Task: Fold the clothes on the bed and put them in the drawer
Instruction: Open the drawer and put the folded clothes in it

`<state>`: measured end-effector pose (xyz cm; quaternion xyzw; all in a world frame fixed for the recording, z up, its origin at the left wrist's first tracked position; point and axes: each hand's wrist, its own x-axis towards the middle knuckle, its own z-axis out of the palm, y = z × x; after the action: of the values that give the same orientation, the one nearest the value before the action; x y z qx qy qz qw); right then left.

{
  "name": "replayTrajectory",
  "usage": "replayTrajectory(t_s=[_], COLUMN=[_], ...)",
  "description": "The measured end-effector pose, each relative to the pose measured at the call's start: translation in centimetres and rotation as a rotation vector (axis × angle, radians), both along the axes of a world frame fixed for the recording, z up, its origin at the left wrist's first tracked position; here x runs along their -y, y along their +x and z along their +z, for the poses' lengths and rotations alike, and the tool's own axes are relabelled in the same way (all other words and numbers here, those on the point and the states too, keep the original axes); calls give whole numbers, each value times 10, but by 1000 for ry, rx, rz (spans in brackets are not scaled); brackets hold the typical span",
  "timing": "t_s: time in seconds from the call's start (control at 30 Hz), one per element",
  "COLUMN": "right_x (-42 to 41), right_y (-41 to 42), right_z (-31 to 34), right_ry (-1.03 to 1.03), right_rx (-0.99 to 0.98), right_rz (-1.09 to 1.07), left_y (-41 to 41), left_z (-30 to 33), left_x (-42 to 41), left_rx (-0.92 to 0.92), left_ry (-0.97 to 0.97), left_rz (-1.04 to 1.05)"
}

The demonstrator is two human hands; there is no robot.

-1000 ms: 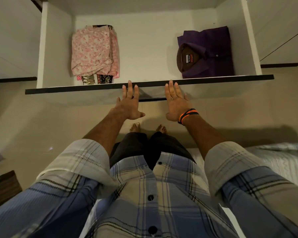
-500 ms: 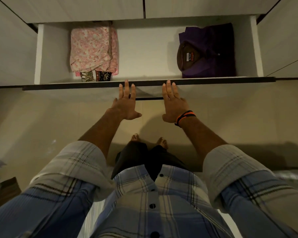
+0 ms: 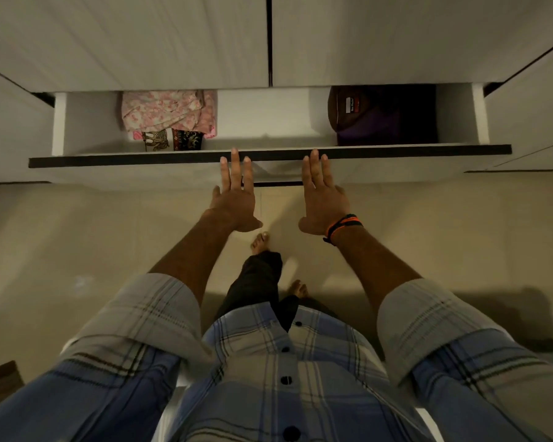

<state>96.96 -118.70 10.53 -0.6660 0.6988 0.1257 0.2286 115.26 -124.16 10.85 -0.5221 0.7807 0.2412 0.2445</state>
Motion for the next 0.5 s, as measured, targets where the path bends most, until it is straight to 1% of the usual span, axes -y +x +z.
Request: replayTrajectory(t_s=[0.07,0.1,0.17,0.2,0.27,0.3,0.4,0.47,0.5], right_x=[3,28,33,55,59,76,95,96,111], right_y=[-5,-6,-10,-8,-10,-12,-17,-17,-21], right_z=[2,0,3,1,1,1,3,4,4], right_ry=[-16,-6,-19,-5,-17,-17,-10,-17,-23], right_rx=[-4,-10,-10,-8,-11,-15,-11,-4,-4], right_rz=[0,-20,-19,-41,-24,-37,-39,-54,-51], left_y=[-5,-7,-10,-7,-5,-7,-13,-17,-23], left_z=[2,-1,0,-3,-4,-7,-5,-4,-7], left_x=[2,29,32,56,58,78,95,93,103], left_rx=[-4,-18,-25,-24,-21,-37,-58,-105,-171], left_ry=[-12,-12,-7,-5,-7,-9,-27,-65,-131], left_rz=[0,-10,-8,-23,-17,-33,-30,35,120])
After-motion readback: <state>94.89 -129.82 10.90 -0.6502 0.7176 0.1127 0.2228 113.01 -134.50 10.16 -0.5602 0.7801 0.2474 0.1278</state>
